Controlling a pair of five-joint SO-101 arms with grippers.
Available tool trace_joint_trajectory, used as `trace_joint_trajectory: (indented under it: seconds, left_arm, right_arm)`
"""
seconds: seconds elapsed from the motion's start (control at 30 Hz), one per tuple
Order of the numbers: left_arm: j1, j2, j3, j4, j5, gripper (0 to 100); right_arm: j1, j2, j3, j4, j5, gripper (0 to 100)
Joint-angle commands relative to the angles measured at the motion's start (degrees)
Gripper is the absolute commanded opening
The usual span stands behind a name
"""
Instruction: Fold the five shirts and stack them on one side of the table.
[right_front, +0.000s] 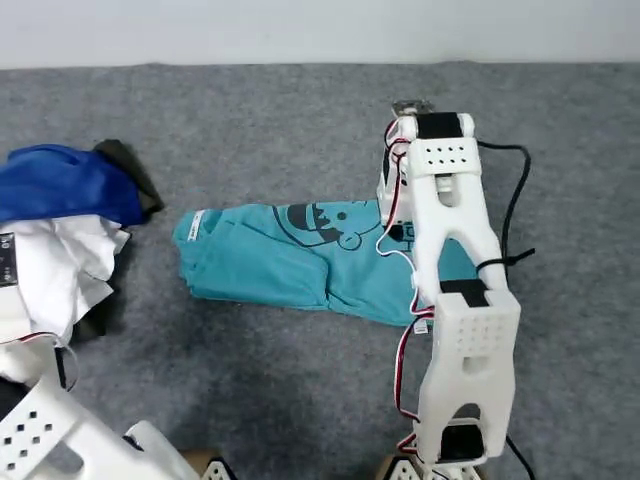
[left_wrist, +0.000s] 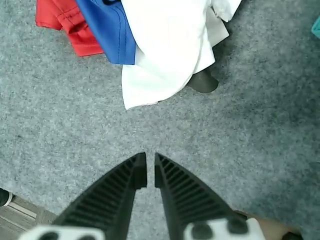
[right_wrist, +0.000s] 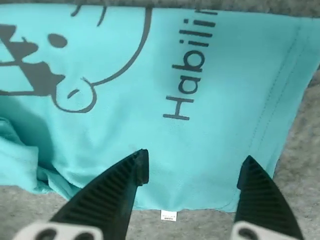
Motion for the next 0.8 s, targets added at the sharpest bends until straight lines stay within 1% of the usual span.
trace_joint_trajectory:
  seconds: [0.0,0.17,0.3,0.5,0.77]
  left_arm:
    - [0.3,-0.4,-0.2,0.9,-0.3,4]
    - [0.4,-0.4,-0.2,0.1,-0.3,4]
    - [0.4,-0.4,-0.2,0.1,-0.3,4]
    - [0.4,-0.4,-0.1,-0.6,-0.3,4]
    - [0.4,-0.4,-0.1,-0.7,-0.3,4]
  right_arm:
    - [1.5,-0.5,-0.4,-1.8,-0.6,29.3]
    - [4.9,2.2,-0.3,-3.0,-0.4,29.2]
    - [6.5,3.7,-0.4,-3.9,3.5,29.2]
    - [7.8,3.9,-0.5,-10.4,6.2,29.2]
    - [9.7,6.0,-1.0,-11.2,6.3,29.2]
